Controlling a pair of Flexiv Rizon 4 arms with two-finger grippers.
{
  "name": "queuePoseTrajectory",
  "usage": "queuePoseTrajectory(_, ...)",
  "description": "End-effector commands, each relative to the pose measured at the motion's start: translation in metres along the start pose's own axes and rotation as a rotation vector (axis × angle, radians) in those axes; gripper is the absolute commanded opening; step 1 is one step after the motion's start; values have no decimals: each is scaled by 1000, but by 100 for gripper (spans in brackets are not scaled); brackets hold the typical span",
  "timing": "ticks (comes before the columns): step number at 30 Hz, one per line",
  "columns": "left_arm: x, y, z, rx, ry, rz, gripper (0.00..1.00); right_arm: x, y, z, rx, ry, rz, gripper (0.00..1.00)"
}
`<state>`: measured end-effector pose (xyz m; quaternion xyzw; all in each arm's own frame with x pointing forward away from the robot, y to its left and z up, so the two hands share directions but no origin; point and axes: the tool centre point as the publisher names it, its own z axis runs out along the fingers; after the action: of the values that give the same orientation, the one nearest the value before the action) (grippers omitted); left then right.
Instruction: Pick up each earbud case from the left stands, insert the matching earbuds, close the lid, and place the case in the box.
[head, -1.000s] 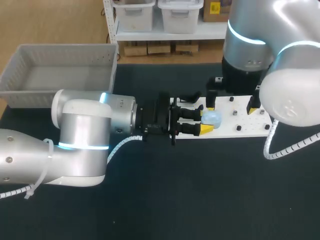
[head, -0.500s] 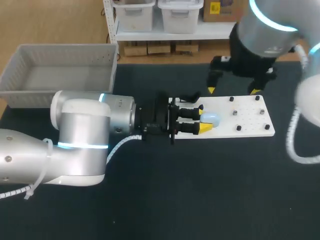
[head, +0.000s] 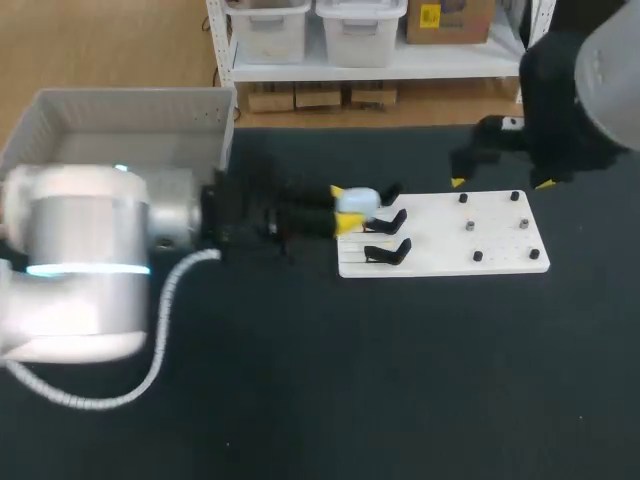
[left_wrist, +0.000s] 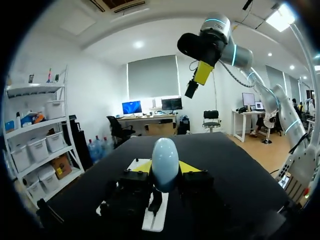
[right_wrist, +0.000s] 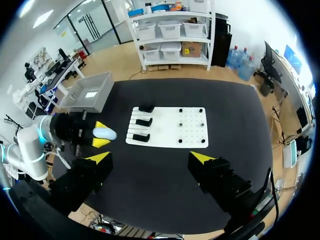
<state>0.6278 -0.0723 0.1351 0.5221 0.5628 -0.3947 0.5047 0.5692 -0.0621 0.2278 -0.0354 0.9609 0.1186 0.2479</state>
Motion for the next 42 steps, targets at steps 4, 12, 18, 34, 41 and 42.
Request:
queuePoseTrajectory(4, -23, 35, -112, -427, 123, 37, 0, 3, -1, 2, 0, -95, 2, 100)
queuePoseTrajectory(12, -9, 107, -171, -554, 211, 30, 0, 3, -1, 2, 0, -95, 2, 100)
queuePoseTrajectory(18, 10, 162, -198, -576, 240, 17, 0, 3, -1, 2, 0, -95, 2, 100)
queuePoseTrajectory(34, 60, 270, -260, -627, 361, -79, 0, 3, -1, 2, 0, -95, 2, 100)
queuePoseTrajectory(41, 57, 272, -263, -616, 399, -68, 100, 3, -1, 2, 0, -95, 2, 100)
queuePoseTrajectory(42, 57, 271, -263, -617, 398, -67, 100, 3, -1, 2, 0, -95, 2, 100)
